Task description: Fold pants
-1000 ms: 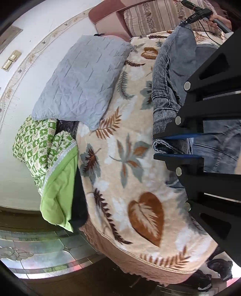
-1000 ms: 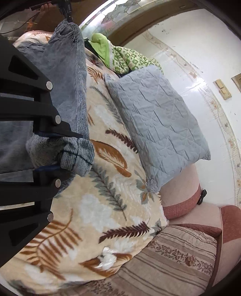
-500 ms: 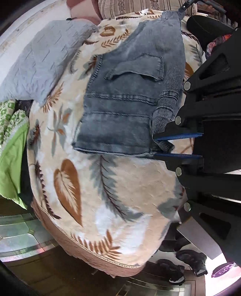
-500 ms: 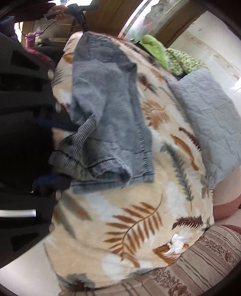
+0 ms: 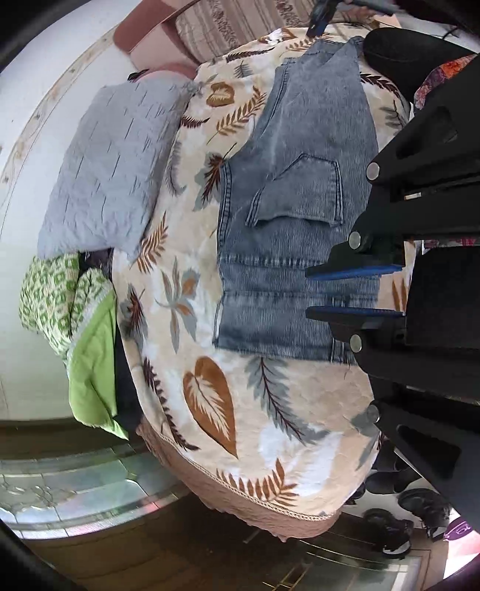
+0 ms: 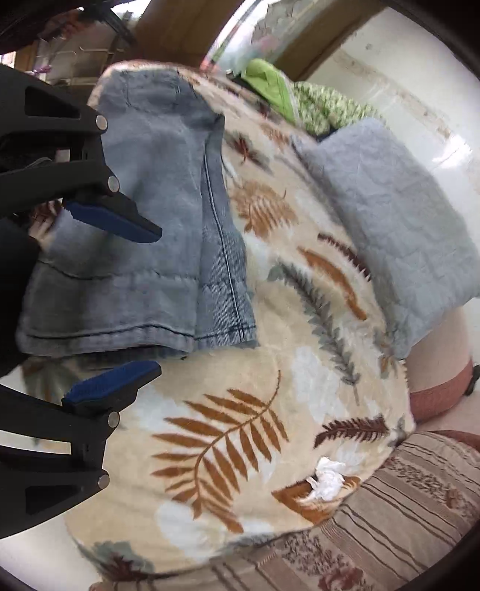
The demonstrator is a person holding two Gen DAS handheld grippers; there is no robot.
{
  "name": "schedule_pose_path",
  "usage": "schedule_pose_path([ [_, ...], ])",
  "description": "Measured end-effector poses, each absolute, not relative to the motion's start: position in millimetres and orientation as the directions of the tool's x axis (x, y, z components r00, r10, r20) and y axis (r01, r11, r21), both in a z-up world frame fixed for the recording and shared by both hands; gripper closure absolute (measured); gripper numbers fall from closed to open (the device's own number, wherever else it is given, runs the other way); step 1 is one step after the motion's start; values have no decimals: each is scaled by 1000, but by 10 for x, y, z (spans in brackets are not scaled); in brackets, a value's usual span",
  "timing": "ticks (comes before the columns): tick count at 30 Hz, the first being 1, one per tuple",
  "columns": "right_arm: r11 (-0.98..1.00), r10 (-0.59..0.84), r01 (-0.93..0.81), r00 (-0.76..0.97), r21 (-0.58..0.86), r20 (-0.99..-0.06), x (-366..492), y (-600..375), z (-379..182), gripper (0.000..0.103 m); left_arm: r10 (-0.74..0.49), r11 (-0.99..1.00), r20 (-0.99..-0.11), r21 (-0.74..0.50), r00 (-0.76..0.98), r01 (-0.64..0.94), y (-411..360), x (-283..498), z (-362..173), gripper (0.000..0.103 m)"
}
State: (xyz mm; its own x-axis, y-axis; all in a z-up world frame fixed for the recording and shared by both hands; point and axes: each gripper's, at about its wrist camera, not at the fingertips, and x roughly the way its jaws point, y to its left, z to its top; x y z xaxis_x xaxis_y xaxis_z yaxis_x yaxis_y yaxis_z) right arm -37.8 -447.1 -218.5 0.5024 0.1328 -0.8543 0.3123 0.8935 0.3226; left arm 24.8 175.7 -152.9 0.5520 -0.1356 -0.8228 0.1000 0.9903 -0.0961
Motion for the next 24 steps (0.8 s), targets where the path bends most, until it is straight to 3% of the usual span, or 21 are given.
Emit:
schedule_pose_path([
  [1, 891, 127, 331, 480, 312, -868, -278, -4482, -2288, 35, -143, 989, -828, -100, 541, 109, 1706, 252, -1560, 89],
  [2, 887, 127, 346, 454, 305, -882, -182, -4503, -2393, 43, -150, 988, -836, -105, 529, 114, 1662, 253, -1605, 89],
  [3, 884, 133, 359, 420, 299, -898, -82, -4517, -2515, 63, -154, 987, -844, -111, 513, 113, 1620, 259, -1661, 89],
  [7, 914, 82, 343, 368, 218, -926, 43, -4426, -2566, 84, -189, 982, -873, -157, 450, 109, 1512, 298, -1871, 89],
  [8, 927, 70, 313, 394, 206, -916, 36, -4381, -2468, 100, -190, 982, -876, -158, 443, 108, 1484, 302, -1906, 89],
  [16, 939, -26, 289, 599, 185, -800, 145, -4425, -1821, 99, -198, 980, -885, -165, 422, 113, 1304, 370, -2007, 89],
  [22, 894, -59, 405, 528, 190, -847, 477, -4644, -2450, 99, -156, 987, -902, -129, 404, 93, 1202, 443, -2215, 89],
  [24, 876, -35, 439, 472, 201, -881, 514, -4694, -2699, 93, -122, 992, -906, -97, 406, 81, 1203, 468, -2282, 89],
])
